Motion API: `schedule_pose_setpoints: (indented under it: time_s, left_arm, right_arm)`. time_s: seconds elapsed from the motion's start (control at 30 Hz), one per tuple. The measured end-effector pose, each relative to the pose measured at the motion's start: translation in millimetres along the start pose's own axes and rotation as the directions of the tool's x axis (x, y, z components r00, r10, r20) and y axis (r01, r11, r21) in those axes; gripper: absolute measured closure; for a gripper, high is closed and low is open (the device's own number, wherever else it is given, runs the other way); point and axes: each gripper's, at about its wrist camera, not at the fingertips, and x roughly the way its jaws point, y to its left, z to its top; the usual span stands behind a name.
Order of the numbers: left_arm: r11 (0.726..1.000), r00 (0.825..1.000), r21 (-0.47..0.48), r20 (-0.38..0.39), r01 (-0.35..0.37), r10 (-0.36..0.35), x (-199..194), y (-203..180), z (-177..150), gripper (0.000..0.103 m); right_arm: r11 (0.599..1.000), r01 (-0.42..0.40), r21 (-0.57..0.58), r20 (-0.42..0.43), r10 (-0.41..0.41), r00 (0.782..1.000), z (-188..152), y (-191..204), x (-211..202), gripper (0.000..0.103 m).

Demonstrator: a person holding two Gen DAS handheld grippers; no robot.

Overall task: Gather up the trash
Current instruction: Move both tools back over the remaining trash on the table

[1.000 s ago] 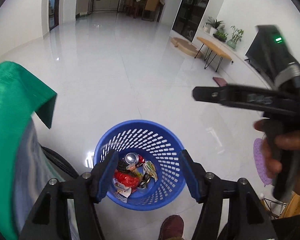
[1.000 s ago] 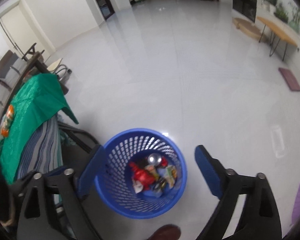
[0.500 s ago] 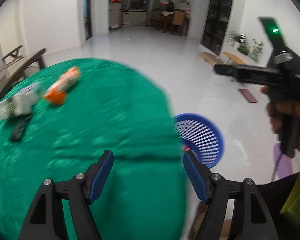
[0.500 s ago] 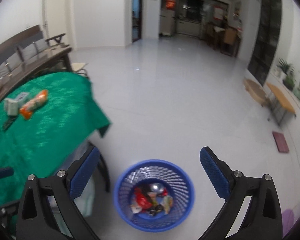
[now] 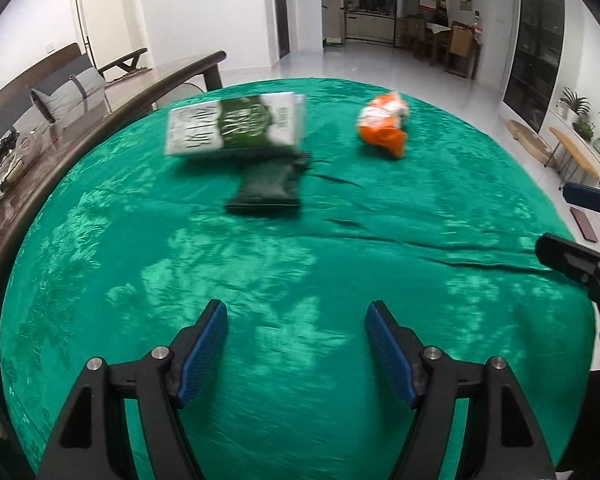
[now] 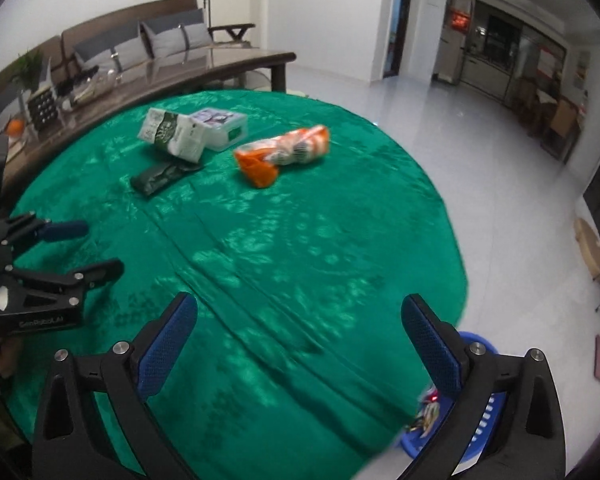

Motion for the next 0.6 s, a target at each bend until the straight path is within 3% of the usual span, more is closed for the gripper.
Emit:
schedule_pose_setpoints:
  time_s: [0.13, 0.33, 0.6]
  left_arm:
    - [0.998, 0.999, -0.038, -0.002, 0.045, -0.045, -1, 10, -3, 0.028]
    - [0.998, 0.999, -0.030, -0.006, 0.051, -0.051, 1, 10, -2, 0.024]
    - [0.998, 0.999, -0.031, -0.007, 0.052, -0.052, 1, 12, -2, 0.022]
  right_arm:
    - [1.000, 0.008, 0.007, -0.043, -0.008, 0.999, 8, 10, 23, 0.001]
    - [1.000, 0.003, -0.006, -0.123, -0.003, 0.992, 3, 17, 48, 0.001]
    - [0.999, -0.024, 0.029, -0.098, 0.027, 0.995, 1, 15, 54, 0.000]
